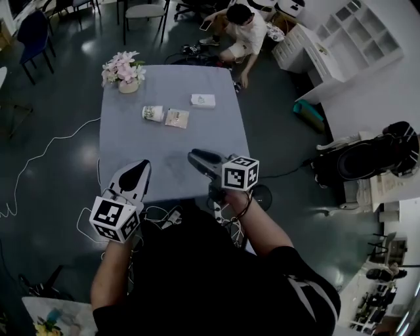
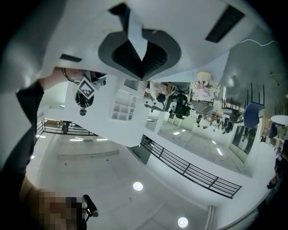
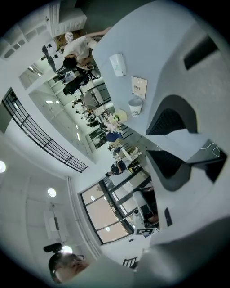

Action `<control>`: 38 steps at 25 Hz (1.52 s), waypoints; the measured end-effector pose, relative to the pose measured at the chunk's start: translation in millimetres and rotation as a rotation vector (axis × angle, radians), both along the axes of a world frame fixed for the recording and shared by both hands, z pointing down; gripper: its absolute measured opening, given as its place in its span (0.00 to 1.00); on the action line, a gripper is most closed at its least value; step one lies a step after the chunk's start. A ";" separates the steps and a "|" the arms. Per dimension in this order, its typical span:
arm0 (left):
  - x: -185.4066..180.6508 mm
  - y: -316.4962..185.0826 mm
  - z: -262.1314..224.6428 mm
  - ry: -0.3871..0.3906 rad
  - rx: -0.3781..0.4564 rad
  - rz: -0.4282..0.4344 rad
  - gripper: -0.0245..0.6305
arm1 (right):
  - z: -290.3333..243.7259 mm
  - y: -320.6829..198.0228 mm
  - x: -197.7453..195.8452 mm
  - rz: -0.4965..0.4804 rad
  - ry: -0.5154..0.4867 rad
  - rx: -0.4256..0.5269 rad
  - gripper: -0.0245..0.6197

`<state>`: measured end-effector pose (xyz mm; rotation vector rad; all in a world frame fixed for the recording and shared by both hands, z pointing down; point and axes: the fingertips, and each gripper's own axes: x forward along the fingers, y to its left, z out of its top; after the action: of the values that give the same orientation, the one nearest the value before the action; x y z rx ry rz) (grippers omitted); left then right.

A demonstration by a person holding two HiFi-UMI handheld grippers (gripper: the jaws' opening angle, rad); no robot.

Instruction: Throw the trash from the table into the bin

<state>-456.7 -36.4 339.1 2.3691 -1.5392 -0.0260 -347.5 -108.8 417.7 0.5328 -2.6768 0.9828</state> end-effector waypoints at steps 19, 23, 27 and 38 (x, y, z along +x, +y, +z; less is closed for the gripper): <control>9.3 -106.3 43.0 0.052 -0.074 -0.228 0.06 | 85.4 -144.7 -80.0 -0.339 0.144 -0.040 0.21; -7.3 -122.6 55.5 0.044 -0.077 -0.254 0.06 | 107.1 -159.5 -99.6 -0.374 0.172 -0.034 0.22; -20.0 -135.5 65.5 0.055 -0.083 -0.282 0.06 | 128.4 -170.3 -117.8 -0.401 0.197 -0.037 0.25; -33.5 -137.6 102.0 0.080 -0.159 -0.324 0.06 | 192.7 -186.4 -153.1 -0.438 0.294 -0.103 0.31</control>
<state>-490.2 -174.0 441.1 1.9550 -1.7971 -0.0677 -500.6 -295.2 610.4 0.0525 -2.3215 0.8328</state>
